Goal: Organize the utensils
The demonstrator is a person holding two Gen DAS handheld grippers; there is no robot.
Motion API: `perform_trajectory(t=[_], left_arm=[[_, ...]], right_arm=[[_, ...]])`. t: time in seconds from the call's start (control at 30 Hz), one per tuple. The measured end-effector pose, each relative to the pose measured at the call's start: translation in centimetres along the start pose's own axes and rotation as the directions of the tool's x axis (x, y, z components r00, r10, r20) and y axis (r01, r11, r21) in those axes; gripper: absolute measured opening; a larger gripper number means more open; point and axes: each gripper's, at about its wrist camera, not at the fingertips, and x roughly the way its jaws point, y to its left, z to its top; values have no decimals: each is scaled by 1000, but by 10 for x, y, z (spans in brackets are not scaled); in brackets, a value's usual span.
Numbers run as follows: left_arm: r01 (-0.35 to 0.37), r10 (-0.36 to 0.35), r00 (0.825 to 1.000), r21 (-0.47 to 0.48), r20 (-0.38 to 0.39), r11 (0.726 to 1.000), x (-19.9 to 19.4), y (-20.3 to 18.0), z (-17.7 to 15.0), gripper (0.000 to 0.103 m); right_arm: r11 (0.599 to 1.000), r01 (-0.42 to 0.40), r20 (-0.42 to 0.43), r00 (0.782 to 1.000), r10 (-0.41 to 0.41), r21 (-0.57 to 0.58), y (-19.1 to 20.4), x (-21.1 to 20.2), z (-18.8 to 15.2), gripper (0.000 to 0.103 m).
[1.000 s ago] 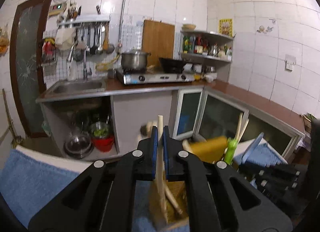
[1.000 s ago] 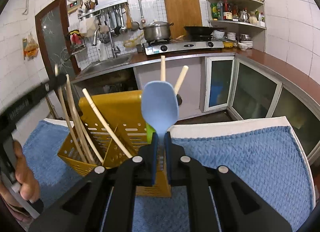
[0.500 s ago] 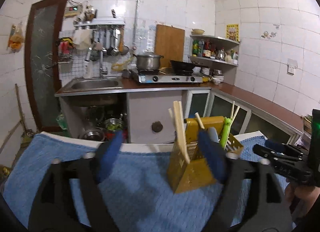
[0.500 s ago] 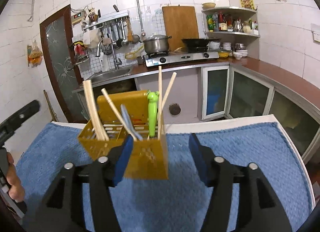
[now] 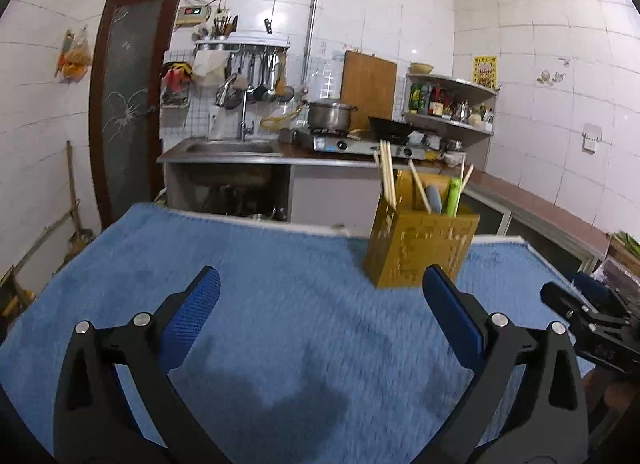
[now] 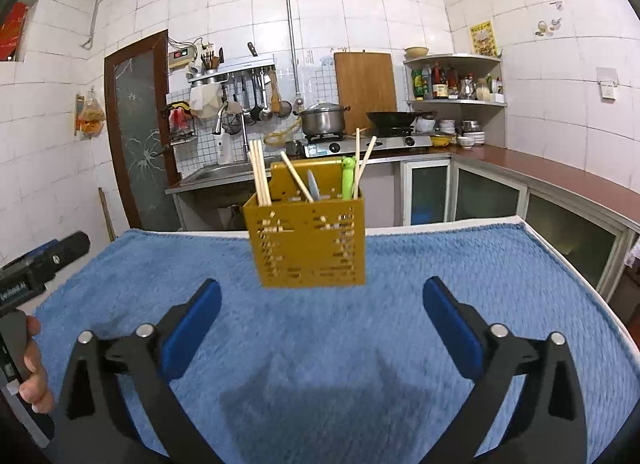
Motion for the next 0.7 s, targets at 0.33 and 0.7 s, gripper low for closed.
perform_trajectory(t=[0.33, 0.7], left_arm=[[-55, 54, 998, 54, 11, 997, -23, -3, -48, 98], [-80, 79, 996, 42, 29, 996, -25, 6, -65, 98]], right_arm=[[996, 61, 32, 998, -59, -60, 15, -22, -28, 99], [996, 47, 72, 997, -42, -75, 17, -35, -45, 99]])
